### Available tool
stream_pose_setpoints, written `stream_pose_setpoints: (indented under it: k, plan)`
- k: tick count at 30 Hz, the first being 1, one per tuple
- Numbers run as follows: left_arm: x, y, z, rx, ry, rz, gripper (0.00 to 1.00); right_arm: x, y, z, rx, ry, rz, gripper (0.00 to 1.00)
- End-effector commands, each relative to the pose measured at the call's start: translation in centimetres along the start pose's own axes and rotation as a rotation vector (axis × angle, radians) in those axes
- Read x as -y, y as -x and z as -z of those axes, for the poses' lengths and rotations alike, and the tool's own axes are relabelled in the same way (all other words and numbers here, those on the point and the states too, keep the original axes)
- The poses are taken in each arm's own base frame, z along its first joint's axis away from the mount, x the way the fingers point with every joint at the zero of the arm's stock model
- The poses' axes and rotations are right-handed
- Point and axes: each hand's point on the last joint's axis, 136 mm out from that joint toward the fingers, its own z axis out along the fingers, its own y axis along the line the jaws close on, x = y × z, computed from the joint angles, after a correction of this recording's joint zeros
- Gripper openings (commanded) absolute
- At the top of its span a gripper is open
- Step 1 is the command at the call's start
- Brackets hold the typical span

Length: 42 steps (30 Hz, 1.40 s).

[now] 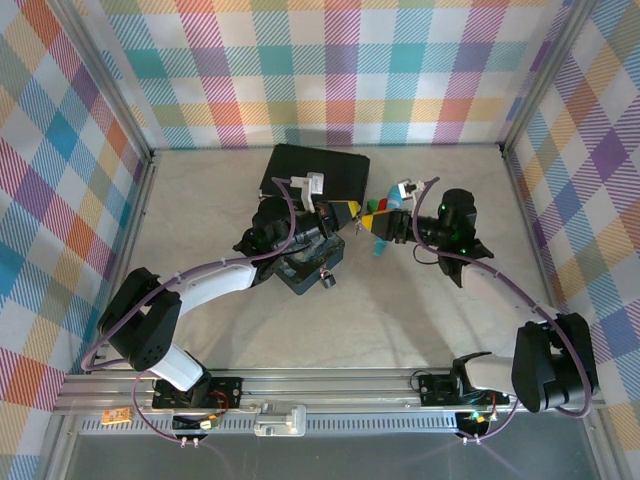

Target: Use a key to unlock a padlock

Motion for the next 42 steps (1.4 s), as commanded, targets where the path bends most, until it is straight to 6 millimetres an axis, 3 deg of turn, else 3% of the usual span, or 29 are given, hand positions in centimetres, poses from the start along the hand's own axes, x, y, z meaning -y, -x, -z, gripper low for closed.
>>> stream_pose_setpoints:
  k: [1,16,29,34,38,40,42]
  plan:
    - [2.2,0.9,0.7,0.021,-0.090,-0.080,0.00,-1.9,0.4,0.2,0.004,0.105,0.029,0.50]
    - [3.8,1.5,0.5,0.025,-0.173,-0.051,0.00,-1.6,-0.6,-0.4,-0.036,0.175,-0.002,0.50]
    - [3.5,1.2,-0.2,0.027,-0.209,0.007,0.00,-1.4,0.0,-0.7,-0.013,0.189,-0.006,0.26]
    - [3.2,1.4,-0.4,0.035,-0.199,0.015,0.00,-1.1,-0.2,-0.7,-0.012,0.187,-0.011,0.02]
    - [2.7,1.4,-0.3,0.042,-0.172,0.027,0.00,-1.1,-0.3,-0.6,-0.015,0.170,-0.002,0.00]
    - [2.3,1.6,-0.1,0.054,-0.154,0.039,0.16,-1.0,-0.3,-0.5,-0.015,0.148,0.014,0.00]
    - [2.0,1.9,0.1,0.065,-0.143,0.055,0.25,-1.2,-0.3,-0.3,-0.018,0.130,0.036,0.00]
